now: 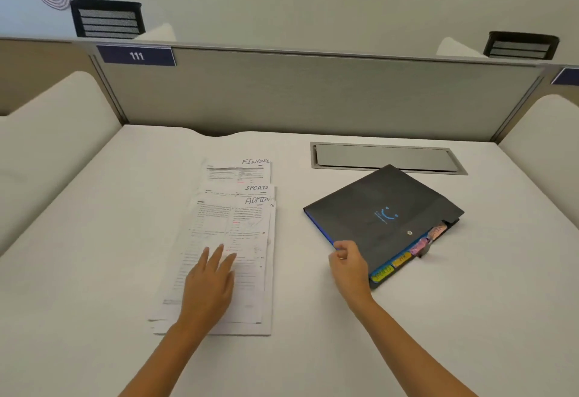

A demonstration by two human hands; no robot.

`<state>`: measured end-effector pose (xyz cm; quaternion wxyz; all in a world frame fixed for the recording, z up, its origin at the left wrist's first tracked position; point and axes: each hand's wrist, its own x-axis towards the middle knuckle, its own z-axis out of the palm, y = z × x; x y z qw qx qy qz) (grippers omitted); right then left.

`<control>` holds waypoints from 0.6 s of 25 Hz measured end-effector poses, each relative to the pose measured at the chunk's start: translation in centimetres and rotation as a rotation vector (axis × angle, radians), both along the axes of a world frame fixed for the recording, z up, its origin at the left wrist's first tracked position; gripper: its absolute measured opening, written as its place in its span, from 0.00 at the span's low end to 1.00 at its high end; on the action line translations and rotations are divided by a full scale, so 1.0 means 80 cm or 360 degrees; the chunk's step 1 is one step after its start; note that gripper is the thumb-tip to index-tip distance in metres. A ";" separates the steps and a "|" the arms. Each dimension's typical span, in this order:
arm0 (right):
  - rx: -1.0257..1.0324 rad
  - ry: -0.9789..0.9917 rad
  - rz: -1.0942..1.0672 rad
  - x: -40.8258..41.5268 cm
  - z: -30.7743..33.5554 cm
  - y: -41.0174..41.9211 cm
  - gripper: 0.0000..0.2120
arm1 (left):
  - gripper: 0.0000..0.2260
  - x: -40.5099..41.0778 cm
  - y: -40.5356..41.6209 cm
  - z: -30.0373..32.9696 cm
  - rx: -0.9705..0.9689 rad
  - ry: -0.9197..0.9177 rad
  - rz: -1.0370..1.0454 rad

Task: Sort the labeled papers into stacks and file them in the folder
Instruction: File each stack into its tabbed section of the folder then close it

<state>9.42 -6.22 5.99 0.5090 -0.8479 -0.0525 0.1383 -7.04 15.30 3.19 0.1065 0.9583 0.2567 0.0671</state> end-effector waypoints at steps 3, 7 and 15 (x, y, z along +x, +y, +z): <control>-0.0073 0.0219 0.0207 -0.045 -0.013 0.035 0.12 | 0.26 -0.035 0.023 -0.019 0.0118 0.0114 -0.0018; -0.0196 0.0277 0.0295 -0.091 -0.018 0.070 0.10 | 0.28 -0.044 0.015 -0.041 0.0053 0.0108 0.0007; -0.0382 -0.0208 0.0579 -0.162 0.002 0.131 0.09 | 0.28 -0.047 0.017 -0.042 -0.0205 -0.0041 0.0010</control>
